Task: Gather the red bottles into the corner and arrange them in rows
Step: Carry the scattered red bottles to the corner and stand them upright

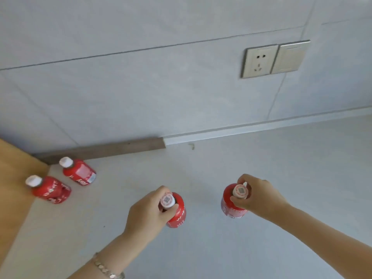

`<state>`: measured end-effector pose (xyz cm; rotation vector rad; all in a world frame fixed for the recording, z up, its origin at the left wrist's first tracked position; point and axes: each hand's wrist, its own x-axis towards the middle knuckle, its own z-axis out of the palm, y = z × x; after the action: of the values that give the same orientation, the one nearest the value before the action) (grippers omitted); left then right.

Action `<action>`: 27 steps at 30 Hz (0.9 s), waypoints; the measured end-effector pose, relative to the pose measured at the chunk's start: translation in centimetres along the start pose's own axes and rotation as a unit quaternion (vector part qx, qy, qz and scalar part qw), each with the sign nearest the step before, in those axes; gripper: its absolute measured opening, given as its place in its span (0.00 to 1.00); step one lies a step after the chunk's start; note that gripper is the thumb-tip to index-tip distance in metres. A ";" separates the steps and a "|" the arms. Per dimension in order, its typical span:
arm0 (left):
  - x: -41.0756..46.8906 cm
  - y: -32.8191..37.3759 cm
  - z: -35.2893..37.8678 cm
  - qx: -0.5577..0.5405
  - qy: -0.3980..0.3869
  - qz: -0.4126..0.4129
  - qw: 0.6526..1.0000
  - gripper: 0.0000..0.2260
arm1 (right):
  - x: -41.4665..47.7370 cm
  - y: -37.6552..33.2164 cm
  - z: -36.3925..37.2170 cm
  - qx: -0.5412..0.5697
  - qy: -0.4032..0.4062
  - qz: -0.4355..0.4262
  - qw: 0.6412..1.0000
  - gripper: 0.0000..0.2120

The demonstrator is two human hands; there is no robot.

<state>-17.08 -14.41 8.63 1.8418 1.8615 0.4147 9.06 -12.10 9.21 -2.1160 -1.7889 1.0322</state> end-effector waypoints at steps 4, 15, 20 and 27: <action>-0.5 -10.3 -5.6 0.000 0.048 -0.072 0.996 0.08 | 2.4 -10.0 7.5 -0.004 -0.054 -0.032 0.998 0.12; 1.9 -26.6 -11.2 0.003 0.139 -0.167 0.976 0.10 | 11.3 -29.9 22.2 0.044 -0.059 -0.078 0.994 0.15; 4.1 -28.3 -11.7 -0.004 0.147 -0.179 0.973 0.11 | 13.6 -32.8 24.9 0.026 -0.048 -0.079 0.995 0.16; 3.8 -25.9 -12.5 0.206 0.085 -0.167 0.961 0.21 | 10.9 -29.7 23.2 -0.058 -0.104 -0.097 0.988 0.16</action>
<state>-45.55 -10.28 4.76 1.7257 2.4742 0.0663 -28.26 -1.11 4.19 -1.9061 -2.1537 1.1589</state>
